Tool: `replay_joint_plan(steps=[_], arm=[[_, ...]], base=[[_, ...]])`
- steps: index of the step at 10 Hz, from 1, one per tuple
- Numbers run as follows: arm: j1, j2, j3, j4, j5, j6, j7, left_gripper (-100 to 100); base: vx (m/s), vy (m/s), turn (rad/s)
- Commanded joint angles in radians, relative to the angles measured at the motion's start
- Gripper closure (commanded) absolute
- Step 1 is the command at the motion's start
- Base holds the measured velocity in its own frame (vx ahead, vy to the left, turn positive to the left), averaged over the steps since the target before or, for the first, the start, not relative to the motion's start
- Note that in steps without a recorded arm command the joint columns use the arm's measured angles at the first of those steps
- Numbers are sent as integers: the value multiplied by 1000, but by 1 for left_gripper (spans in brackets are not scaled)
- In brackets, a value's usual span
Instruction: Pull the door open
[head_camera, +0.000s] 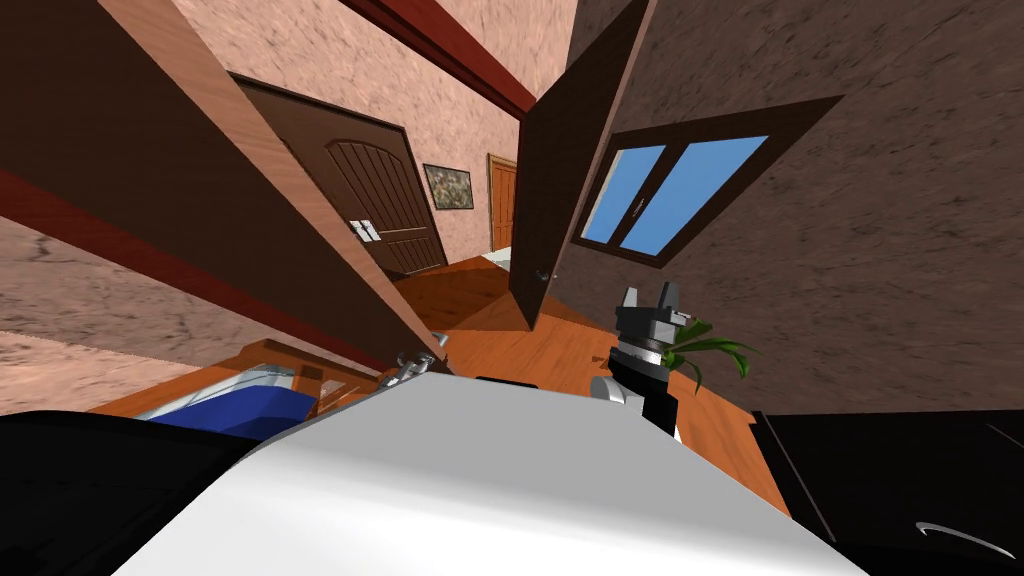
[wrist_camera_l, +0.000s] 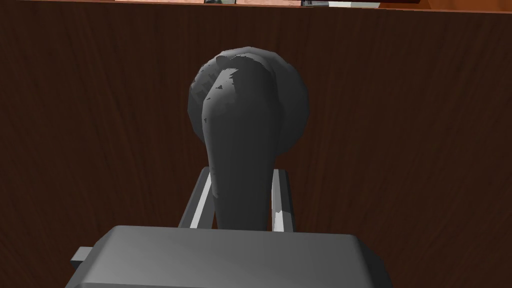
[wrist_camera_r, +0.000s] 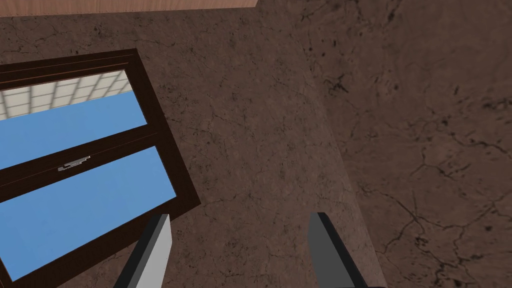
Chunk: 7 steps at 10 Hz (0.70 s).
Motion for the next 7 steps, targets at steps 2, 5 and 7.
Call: replay_joint_plan(steps=[2, 5, 7], arm=[[31, 4, -5, -15, 0, -10, -2, 100], [31, 4, -5, -19, 0, -10, -2, 100], [26, 5, -4, -5, 1, -12, -1, 100]], base=[[-19, 17, -29], [-7, 2, 6], [0, 0, 0]])
